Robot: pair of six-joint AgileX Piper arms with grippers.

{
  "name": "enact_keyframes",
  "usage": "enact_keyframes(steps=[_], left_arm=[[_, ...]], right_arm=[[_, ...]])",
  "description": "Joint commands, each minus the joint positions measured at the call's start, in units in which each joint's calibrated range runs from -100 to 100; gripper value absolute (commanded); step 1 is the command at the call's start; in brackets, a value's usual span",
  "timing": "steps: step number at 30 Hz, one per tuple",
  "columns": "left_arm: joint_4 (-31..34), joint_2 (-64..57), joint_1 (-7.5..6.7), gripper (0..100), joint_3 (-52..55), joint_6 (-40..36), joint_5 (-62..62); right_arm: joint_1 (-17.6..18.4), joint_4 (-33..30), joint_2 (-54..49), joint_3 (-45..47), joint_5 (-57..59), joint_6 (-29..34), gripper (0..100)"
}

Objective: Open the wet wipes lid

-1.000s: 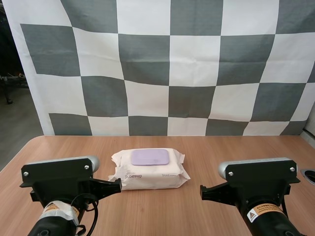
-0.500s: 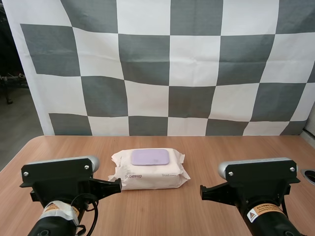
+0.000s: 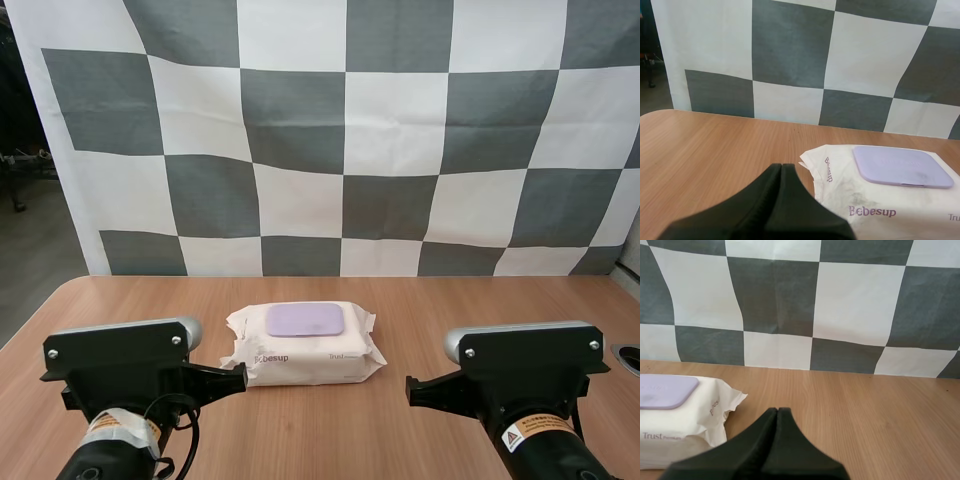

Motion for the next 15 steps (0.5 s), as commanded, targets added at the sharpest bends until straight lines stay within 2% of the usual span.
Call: enact_keyframes(steps=[1,4,10,12,15], left_arm=[[0.01,0.00,-0.04,0,0.00,-0.01,-0.12],[-0.20,0.00,-0.04,0,0.00,-0.01,-1.68],[-0.20,0.00,-0.04,0,0.00,-0.01,-6.19],[-0.20,0.00,-0.04,0,0.00,-0.01,-6.55],[0.97,0.00,-0.04,0,0.00,-0.01,-15.25]], right_arm=[[0.02,6.07,0.00,0.00,-0.04,-0.05,0],[0.02,11.20,0.00,0.00,-0.04,-0.05,0],[0.02,12.45,0.00,0.00,-1.96,-0.05,0],[0.02,12.05,0.00,0.00,-8.51,-0.05,0],[0.02,8.73,0.00,0.00,-26.44,-0.27,0]])
